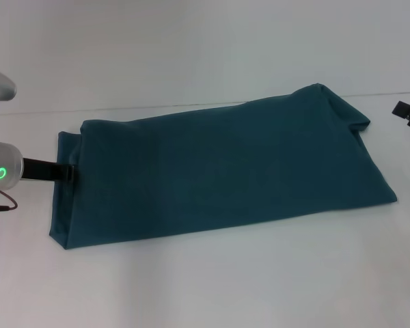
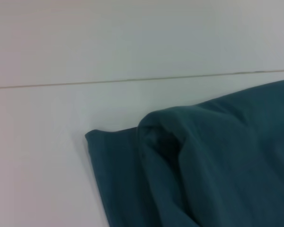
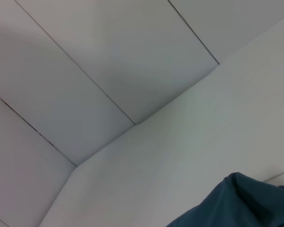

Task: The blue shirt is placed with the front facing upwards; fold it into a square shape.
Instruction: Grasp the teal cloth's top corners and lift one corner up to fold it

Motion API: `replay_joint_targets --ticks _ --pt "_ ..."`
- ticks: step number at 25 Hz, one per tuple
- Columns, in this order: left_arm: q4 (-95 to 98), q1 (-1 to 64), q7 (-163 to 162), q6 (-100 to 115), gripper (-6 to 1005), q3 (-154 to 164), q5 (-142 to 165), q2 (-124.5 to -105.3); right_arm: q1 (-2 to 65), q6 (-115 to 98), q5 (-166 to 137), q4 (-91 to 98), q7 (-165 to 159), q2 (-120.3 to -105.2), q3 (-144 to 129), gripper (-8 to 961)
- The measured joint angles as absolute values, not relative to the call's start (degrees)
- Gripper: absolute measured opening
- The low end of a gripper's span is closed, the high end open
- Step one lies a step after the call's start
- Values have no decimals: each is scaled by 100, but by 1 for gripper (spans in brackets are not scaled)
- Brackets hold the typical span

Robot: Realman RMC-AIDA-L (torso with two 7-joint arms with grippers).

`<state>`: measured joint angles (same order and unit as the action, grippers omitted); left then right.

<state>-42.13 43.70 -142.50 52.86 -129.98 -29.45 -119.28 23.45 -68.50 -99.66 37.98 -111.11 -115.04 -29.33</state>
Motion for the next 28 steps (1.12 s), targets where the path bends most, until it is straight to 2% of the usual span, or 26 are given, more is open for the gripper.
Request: replay_joint_targets --ticks 9,11,17,22,28 --pt "-4793 4142 -14456 5703 27 -12984 -2919 -12005 2347 -6856 -9968 3799 -11118 -11496 -2962 703" --pt "-4941 4122 -14526 5920 176 -12991 -2926 -12011 2347 -6856 -9968 3798 -11118 -11495 -2966 703" --pt "-5005 4100 -14702 5992 414 -13012 -2954 -12016 2347 -6920 -9967 3797 -11129 -11453 -2971 704" --pt "-4796 3991 -14792 5539 657 -12992 -2927 -12050 2349 -6992 -9968 3808 -11200 -11428 -2980 704" --pt "-4482 4032 -14770 5299 764 -12949 -2924 -12049 2370 -7005 -9974 3847 -11268 -11421 -3034 704"
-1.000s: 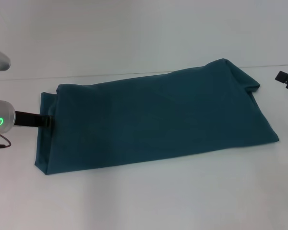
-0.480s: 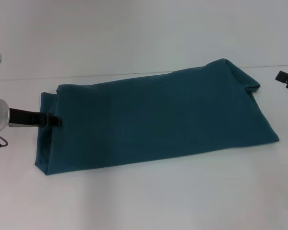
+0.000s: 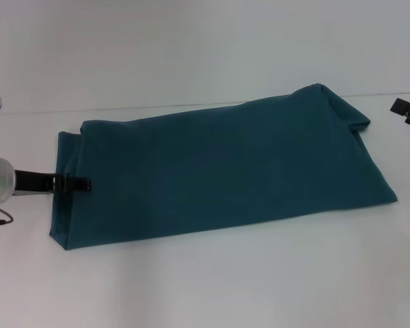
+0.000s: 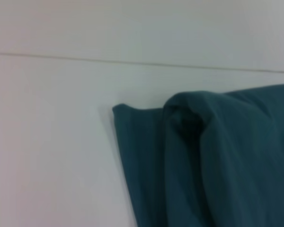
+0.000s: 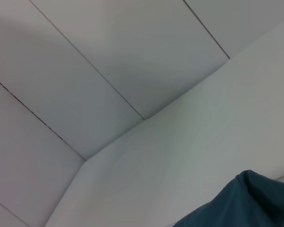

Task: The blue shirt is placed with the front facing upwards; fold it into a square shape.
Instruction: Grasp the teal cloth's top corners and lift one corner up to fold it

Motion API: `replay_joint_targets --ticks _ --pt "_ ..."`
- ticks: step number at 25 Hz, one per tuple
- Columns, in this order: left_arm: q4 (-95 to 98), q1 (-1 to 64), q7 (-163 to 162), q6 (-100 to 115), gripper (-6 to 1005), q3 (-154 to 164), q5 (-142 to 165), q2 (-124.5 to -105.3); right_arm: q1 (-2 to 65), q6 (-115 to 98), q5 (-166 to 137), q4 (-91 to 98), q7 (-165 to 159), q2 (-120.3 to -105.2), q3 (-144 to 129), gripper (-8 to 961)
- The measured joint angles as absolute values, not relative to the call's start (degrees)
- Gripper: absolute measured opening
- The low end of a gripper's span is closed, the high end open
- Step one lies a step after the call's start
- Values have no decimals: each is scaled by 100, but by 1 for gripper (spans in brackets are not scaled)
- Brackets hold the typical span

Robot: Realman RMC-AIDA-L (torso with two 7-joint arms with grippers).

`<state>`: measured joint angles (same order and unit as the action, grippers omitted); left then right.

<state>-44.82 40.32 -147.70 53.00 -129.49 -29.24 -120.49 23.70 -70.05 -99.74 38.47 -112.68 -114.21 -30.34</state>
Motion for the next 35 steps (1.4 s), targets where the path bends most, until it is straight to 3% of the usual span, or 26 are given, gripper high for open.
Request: replay_joint_targets --ticks 11,35 --pt "-4150 4125 -14809 5009 934 -12973 -2805 -12023 2465 -7003 -10055 3844 -11268 -11423 -3032 703" --pt "-3743 4454 -14629 5007 880 -12959 -2863 -11978 2585 -6878 -10187 3813 -11308 -11405 -3032 704"
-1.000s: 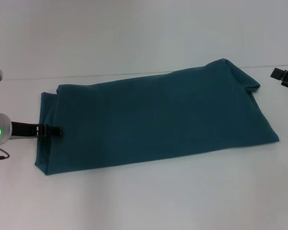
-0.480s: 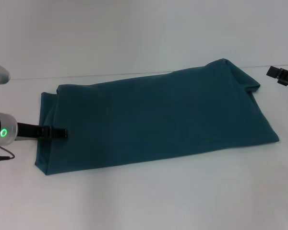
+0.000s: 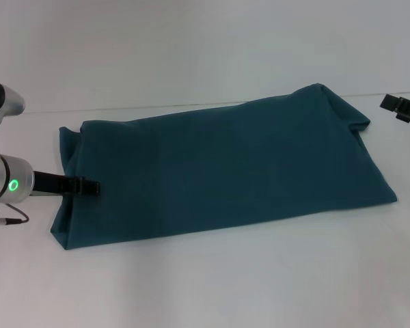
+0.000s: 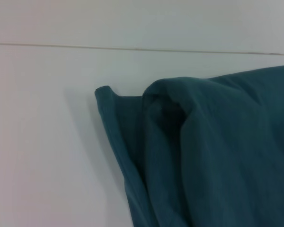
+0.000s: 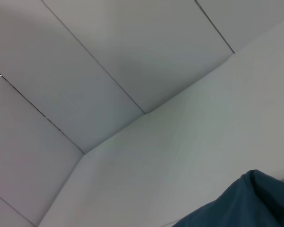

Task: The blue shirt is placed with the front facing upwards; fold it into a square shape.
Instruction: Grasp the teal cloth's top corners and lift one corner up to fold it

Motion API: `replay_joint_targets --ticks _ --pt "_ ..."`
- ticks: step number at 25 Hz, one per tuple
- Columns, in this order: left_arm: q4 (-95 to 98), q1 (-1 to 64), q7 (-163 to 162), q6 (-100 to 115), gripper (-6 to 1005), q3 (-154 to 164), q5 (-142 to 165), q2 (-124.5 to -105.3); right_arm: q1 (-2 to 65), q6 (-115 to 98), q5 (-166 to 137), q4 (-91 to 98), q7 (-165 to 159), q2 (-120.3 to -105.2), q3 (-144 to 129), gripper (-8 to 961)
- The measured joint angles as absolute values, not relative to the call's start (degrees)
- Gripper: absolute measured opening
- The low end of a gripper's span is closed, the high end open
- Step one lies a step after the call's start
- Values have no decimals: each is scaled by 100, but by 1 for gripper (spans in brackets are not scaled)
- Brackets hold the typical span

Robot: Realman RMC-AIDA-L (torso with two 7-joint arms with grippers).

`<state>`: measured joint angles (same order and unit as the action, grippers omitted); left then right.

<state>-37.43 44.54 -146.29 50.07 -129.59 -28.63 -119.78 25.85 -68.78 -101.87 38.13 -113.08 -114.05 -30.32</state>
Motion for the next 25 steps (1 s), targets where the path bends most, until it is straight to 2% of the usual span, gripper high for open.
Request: replay_joint_targets --ticks 6,11,14,19,25 --pt "-3593 4527 -14447 5007 704 -12977 -2867 -11952 2601 -6848 -10187 3801 -11311 -11383 -3032 704" --pt "-3625 4537 -14444 5003 474 -12986 -2887 -11955 2617 -6803 -10248 3792 -11327 -11381 -3032 703" --pt "-3636 4543 -14411 5037 233 -12974 -2971 -11950 2619 -6806 -10257 3790 -11335 -11380 -3032 703" --pt "-3662 4547 -14264 5208 74 -13010 -3247 -11927 2620 -6846 -10257 3794 -11324 -11390 -3022 704" --pt "-3807 4447 -13772 5691 73 -13243 -4010 -11757 2596 -6850 -10198 3793 -11046 -11475 -2983 703"
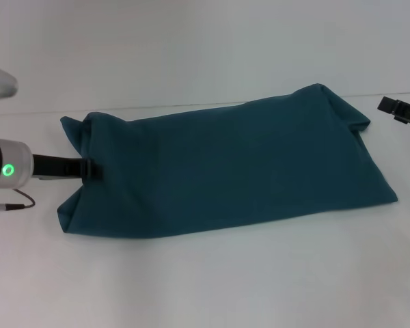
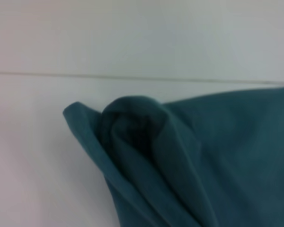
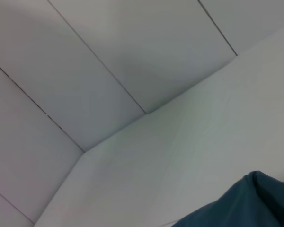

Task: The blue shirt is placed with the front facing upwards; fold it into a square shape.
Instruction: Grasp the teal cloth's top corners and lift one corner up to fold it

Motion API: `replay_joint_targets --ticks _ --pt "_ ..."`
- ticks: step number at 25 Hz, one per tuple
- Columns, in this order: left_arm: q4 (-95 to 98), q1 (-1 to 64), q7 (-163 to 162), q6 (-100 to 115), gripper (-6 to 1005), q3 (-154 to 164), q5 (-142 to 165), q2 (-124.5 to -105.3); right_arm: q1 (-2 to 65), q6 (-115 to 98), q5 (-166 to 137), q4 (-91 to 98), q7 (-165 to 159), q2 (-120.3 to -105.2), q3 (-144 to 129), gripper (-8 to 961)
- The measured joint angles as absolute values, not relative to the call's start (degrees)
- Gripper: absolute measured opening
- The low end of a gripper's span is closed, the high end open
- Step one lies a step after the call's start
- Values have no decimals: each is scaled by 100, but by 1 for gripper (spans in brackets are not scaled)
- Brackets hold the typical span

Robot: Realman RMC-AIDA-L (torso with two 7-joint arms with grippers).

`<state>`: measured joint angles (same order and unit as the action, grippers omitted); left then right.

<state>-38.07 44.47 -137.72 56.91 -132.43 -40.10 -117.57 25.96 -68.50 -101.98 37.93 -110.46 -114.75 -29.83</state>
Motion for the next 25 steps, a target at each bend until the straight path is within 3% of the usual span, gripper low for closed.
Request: replay_joint_targets --ticks 11,19,25 --pt "-4835 4150 -13772 6825 72 -13460 -4186 -11650 2624 -7004 -9587 3607 -9569 -11924 -2977 704" --pt "-5141 4004 -13793 7182 71 -13598 -4189 -11560 2905 -6870 -8607 2159 -7109 -11984 -2970 536" --pt "-5243 3986 -13797 7411 71 -13669 -4193 -11525 3475 -6830 -7512 469 -4033 -12034 -2974 322"
